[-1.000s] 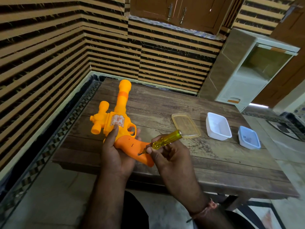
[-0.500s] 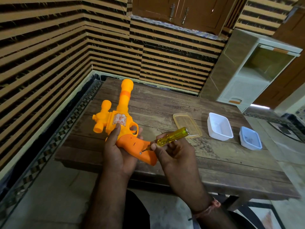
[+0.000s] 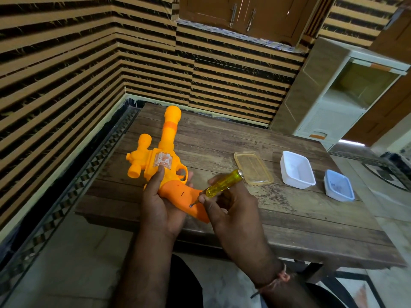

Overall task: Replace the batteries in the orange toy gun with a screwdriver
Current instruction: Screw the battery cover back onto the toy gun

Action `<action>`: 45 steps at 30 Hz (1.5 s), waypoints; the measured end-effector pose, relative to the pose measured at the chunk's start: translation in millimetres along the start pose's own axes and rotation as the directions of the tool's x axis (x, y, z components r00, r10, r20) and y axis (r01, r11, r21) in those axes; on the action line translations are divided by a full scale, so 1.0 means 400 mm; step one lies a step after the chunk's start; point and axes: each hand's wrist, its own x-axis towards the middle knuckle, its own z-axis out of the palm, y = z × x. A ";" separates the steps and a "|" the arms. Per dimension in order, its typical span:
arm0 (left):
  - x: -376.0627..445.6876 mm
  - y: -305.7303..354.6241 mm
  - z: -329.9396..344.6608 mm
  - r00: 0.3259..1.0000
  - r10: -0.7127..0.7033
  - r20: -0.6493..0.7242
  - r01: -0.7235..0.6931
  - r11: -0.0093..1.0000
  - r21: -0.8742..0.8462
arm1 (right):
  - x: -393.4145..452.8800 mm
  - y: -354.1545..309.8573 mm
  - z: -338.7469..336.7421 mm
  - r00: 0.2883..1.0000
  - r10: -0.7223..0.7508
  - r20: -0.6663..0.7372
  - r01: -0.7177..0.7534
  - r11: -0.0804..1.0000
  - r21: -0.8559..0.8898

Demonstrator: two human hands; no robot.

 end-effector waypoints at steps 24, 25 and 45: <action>0.027 -0.016 -0.026 0.992 0.033 0.126 -0.032 0.999 -0.014 | 0.103 -0.172 -0.132 0.885 -0.125 0.449 0.420 0.632 -0.652; 0.029 -0.016 -0.026 0.993 0.039 0.114 -0.038 0.999 -0.012 | 0.104 -0.181 -0.129 0.880 -0.095 0.466 0.426 0.592 -0.684; 0.043 -0.030 -0.039 0.998 0.043 0.040 -0.045 0.997 0.062 | 0.104 -0.212 -0.096 0.769 0.027 0.639 0.577 0.400 -0.712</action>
